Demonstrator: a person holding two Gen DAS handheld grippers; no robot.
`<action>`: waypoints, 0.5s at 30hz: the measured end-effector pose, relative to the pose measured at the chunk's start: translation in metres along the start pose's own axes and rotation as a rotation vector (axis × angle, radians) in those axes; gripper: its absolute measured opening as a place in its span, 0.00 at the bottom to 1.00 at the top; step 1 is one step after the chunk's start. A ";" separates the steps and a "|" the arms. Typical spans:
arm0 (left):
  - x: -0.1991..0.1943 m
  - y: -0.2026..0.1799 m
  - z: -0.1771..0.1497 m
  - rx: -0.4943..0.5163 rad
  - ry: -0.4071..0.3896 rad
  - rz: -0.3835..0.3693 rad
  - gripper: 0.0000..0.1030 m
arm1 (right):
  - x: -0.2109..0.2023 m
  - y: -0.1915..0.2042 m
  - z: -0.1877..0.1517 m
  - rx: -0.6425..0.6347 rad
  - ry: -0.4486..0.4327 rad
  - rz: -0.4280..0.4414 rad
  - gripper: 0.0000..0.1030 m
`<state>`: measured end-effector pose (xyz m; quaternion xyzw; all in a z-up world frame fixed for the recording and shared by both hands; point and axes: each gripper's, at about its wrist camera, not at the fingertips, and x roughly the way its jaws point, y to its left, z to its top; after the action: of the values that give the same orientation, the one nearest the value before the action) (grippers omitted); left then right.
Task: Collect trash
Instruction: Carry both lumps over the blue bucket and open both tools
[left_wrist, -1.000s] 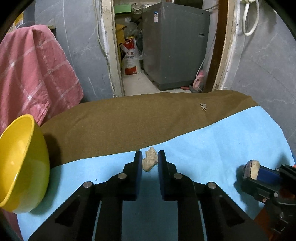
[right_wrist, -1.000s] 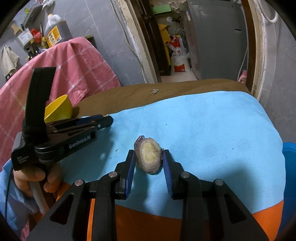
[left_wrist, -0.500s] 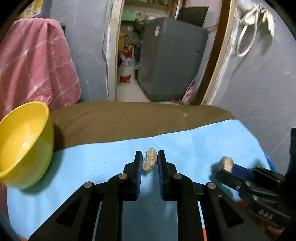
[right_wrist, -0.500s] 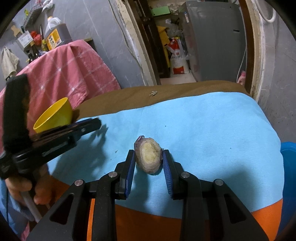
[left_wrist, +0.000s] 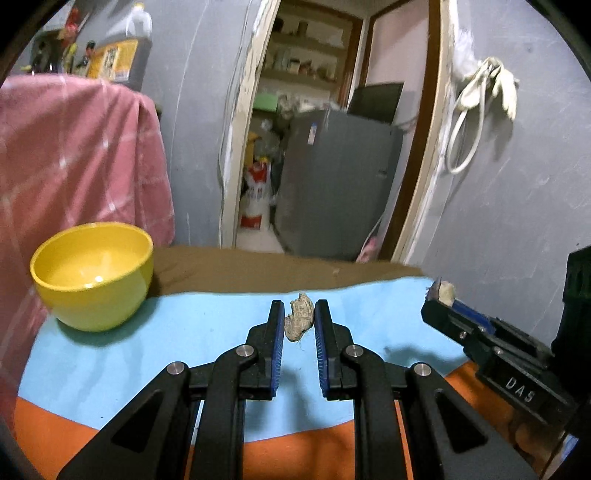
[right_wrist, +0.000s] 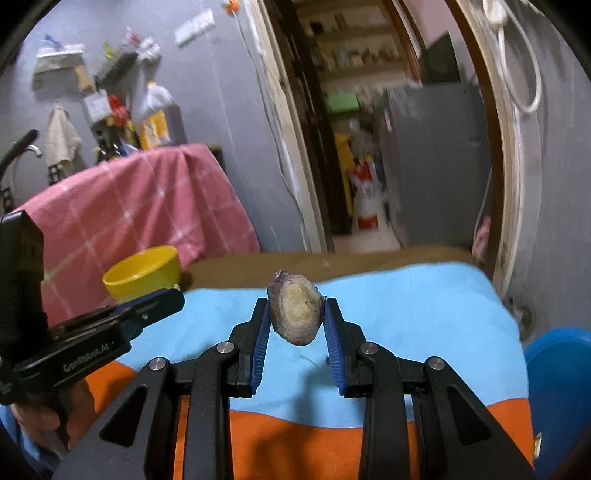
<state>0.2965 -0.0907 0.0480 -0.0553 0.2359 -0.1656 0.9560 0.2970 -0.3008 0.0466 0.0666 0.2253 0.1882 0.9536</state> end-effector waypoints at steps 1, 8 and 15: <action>-0.005 -0.003 0.001 0.006 -0.018 -0.002 0.13 | -0.002 0.001 0.001 -0.007 -0.017 0.002 0.26; -0.033 -0.034 0.012 0.067 -0.134 -0.025 0.13 | -0.048 0.012 0.009 -0.099 -0.221 -0.076 0.27; -0.046 -0.063 0.022 0.067 -0.199 -0.084 0.13 | -0.091 0.006 0.012 -0.116 -0.365 -0.156 0.27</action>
<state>0.2500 -0.1336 0.0995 -0.0491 0.1314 -0.2068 0.9683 0.2247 -0.3310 0.0956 0.0268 0.0421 0.1114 0.9925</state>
